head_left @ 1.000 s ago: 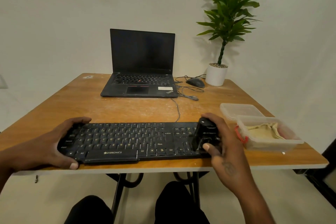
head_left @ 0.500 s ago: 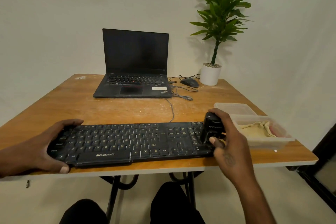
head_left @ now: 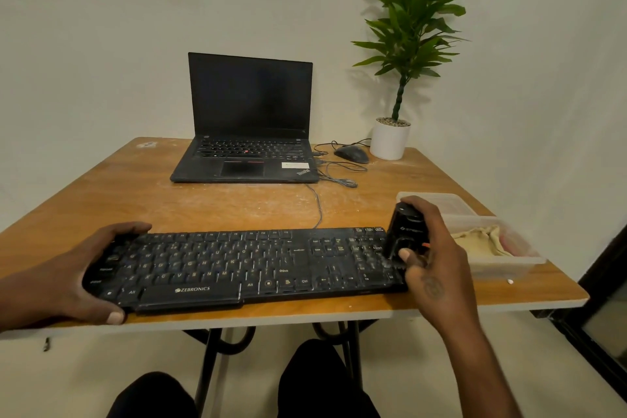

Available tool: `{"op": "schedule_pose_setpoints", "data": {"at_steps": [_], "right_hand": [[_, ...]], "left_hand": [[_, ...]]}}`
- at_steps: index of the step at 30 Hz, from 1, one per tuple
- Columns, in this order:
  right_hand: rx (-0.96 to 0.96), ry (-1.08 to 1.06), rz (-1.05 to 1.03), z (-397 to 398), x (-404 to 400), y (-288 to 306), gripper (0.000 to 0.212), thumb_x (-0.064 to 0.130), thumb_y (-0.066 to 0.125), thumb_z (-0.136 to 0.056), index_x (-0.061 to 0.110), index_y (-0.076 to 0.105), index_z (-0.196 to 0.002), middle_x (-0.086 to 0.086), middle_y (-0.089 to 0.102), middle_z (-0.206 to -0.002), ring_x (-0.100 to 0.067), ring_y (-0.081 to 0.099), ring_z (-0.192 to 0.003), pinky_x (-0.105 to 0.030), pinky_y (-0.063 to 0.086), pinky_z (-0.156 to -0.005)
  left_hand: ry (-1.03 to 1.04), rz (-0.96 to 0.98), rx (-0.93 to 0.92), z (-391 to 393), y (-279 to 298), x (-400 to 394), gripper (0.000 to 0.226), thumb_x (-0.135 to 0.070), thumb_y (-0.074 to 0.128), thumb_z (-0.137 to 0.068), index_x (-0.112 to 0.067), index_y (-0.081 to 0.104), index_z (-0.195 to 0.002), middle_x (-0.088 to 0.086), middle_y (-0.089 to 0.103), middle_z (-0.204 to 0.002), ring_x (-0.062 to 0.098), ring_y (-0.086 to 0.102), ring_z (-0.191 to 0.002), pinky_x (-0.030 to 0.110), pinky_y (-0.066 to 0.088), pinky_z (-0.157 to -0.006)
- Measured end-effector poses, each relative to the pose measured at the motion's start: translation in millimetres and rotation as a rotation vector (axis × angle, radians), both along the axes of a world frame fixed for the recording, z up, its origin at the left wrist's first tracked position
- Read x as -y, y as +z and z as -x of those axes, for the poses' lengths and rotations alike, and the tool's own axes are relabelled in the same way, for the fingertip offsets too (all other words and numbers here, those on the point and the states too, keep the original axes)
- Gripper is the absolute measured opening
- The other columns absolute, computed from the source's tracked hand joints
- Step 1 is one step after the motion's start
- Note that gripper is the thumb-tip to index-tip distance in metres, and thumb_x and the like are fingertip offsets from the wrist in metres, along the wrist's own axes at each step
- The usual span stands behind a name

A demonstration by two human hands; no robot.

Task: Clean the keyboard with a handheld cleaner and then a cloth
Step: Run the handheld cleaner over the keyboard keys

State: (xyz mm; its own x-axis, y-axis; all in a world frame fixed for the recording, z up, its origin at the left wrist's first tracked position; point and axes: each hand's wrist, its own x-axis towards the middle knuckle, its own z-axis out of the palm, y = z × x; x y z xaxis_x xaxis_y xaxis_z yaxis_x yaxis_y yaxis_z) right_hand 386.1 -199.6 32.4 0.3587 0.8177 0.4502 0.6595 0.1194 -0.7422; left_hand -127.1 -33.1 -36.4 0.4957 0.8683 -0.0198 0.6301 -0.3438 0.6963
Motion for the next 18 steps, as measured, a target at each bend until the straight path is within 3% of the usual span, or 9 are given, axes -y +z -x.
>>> {"op": "schedule_pose_setpoints", "data": {"at_steps": [2,5,10,14,18], "right_hand": [[0.042,0.014,0.009,11,-4,-1,0.093,-0.015,0.057,-0.079,0.06,0.039,-0.13,0.017,0.061,-0.104,-0.004,0.059,-0.093,-0.032,0.056,-0.074],[0.109,0.082,0.035,29,-9,0,0.092,-0.016,0.055,-0.079,0.056,0.04,-0.134,0.02,0.059,-0.101,0.012,0.054,-0.092,-0.009,0.046,-0.062],[0.039,0.126,0.053,19,-8,2,0.093,-0.016,0.055,-0.083,0.063,0.04,-0.129,0.018,0.06,-0.106,0.003,0.06,-0.094,-0.033,0.061,-0.068],[0.001,0.0,0.013,-9,-3,2,0.09,-0.014,0.059,-0.084,0.064,0.04,-0.125,0.023,0.058,-0.103,0.0,0.058,-0.095,-0.026,0.052,-0.072],[0.0,-0.027,0.019,-3,-9,-1,0.09,-0.013,0.059,-0.084,0.061,0.038,-0.13,0.011,0.059,-0.109,-0.01,0.059,-0.098,-0.021,0.048,-0.068]], "left_hand": [[0.001,-0.015,-0.016,-2,1,-1,0.138,-0.064,0.103,-0.042,-0.051,0.031,-0.159,-0.015,0.048,-0.158,0.021,0.053,-0.141,0.055,0.047,-0.111],[-0.002,-0.046,-0.021,-3,1,-3,0.141,-0.071,0.099,-0.041,-0.047,0.029,-0.161,-0.016,0.046,-0.158,0.018,0.053,-0.141,0.056,0.048,-0.112],[0.002,-0.041,-0.032,-1,1,-5,0.137,-0.066,0.102,-0.043,-0.052,0.031,-0.159,-0.016,0.047,-0.158,0.019,0.053,-0.141,0.056,0.048,-0.111],[0.022,-0.031,-0.023,2,-4,-5,0.138,-0.063,0.103,-0.043,-0.051,0.031,-0.16,-0.016,0.047,-0.158,0.019,0.053,-0.141,0.055,0.047,-0.11],[0.019,-0.016,-0.06,5,-10,-12,0.142,-0.056,0.106,-0.042,-0.051,0.028,-0.161,-0.018,0.046,-0.159,0.018,0.053,-0.141,0.056,0.048,-0.11]]}}
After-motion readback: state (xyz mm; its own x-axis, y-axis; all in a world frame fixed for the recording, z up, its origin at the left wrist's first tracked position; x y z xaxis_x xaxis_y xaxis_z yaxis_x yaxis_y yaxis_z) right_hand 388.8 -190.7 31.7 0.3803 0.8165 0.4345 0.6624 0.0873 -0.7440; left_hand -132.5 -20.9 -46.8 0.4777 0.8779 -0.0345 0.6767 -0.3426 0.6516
